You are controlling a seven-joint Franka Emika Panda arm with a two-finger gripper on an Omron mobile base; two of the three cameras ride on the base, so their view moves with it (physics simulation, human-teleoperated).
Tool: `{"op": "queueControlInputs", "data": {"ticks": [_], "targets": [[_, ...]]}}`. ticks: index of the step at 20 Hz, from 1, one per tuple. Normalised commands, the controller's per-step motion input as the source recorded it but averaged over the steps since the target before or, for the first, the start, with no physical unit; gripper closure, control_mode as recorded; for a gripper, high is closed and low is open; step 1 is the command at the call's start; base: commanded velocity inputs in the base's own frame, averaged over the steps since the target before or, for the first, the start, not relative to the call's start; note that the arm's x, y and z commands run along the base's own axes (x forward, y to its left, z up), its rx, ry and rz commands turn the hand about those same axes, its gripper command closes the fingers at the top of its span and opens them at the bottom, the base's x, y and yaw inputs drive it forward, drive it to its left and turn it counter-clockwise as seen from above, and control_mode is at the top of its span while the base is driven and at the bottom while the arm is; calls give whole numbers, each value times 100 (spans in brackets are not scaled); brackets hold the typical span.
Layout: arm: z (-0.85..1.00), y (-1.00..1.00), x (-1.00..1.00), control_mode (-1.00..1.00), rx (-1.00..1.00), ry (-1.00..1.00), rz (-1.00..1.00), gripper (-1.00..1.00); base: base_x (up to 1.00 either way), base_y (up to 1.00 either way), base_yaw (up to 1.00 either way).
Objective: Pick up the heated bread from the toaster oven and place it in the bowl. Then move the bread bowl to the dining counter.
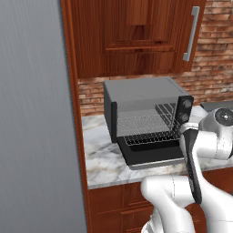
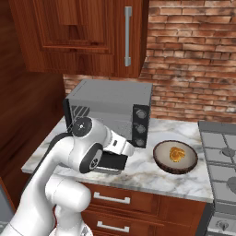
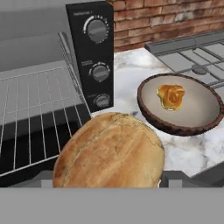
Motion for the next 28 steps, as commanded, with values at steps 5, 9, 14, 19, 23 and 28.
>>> {"op": "queueControlInputs", "data": {"ticks": [5,9,14,19,23,28], "targets": [[16,-100,0,-100,14,8,-6,100,0,0,0],[0,-100,9,-100,15,24,-9,100,0,0,0],[-8,-100,54,-100,15,30,-3,100,0,0,0],[-13,-39,22,-100,1,11,-3,100,0,0,0],[-44,-64,36,-100,2,10,-4,100,0,0,0],[-42,-46,31,-100,5,10,-1,100,0,0,0]]}}
